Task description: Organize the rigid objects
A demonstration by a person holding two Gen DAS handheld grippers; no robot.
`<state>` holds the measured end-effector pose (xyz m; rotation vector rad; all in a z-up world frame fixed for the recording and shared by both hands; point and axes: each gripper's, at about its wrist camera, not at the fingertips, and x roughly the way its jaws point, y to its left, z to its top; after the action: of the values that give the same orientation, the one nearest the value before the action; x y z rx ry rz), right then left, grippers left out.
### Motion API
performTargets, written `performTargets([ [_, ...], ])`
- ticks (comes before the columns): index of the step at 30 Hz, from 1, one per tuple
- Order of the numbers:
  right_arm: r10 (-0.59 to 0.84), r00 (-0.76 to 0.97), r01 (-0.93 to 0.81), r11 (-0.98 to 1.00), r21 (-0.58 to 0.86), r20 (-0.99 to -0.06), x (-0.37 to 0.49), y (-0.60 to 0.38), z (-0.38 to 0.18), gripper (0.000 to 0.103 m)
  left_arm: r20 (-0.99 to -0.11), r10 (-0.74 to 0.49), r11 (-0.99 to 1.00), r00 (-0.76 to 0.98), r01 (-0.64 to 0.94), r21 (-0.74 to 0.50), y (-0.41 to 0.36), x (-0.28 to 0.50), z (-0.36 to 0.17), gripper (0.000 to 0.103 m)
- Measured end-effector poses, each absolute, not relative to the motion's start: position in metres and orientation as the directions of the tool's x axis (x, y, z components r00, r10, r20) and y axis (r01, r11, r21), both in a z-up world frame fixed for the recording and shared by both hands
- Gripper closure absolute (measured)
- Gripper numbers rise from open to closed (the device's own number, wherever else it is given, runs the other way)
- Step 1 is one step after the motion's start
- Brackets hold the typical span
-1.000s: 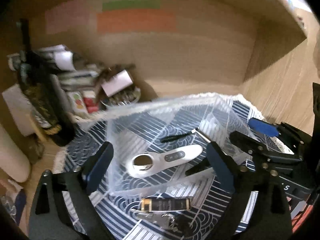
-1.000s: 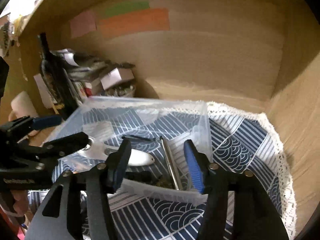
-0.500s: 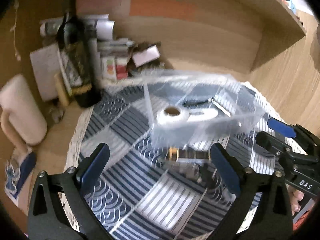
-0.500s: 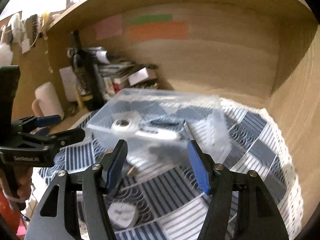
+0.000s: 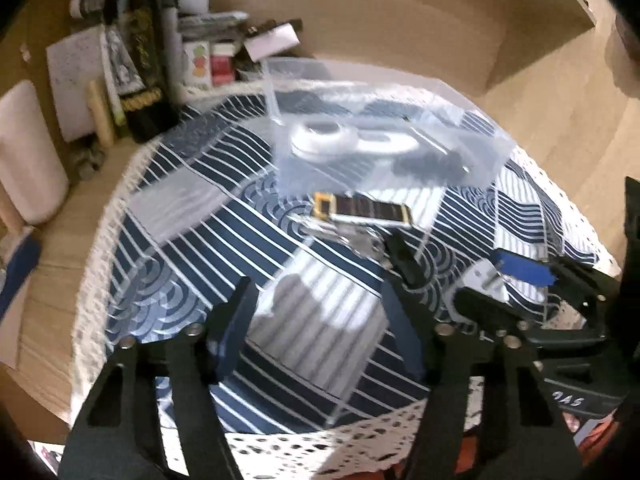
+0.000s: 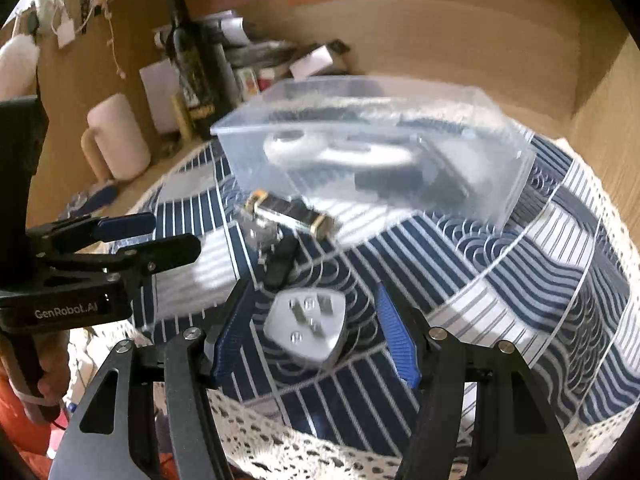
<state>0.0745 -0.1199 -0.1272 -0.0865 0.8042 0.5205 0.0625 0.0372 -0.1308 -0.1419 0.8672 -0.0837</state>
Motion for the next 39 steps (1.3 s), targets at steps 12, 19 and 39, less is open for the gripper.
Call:
performTargets([
  [12,0.399,0.609,-0.434,0.891,0.132,-0.685,0.078,-0.153,-0.126,0.065,-0.787,-0.202,0.979,0.583,0.098,-0.178,-0.010,0.091,-0.142,0.054],
  [19,0.382,0.648,-0.407,0.905,0.125,-0.659,0.083,-0.169,-0.117,0.065,-0.786,-0.144,0.990,0.602,0.091,-0.111,-0.029,0.107,-0.145,0.075],
  [39,0.387,0.747,-0.389,0.914,0.116,-0.541,0.104,-0.175,-0.069,0.065,-0.629,-0.141,0.989,0.764,0.087,-0.117,-0.004,0.088,-0.066,0.078],
])
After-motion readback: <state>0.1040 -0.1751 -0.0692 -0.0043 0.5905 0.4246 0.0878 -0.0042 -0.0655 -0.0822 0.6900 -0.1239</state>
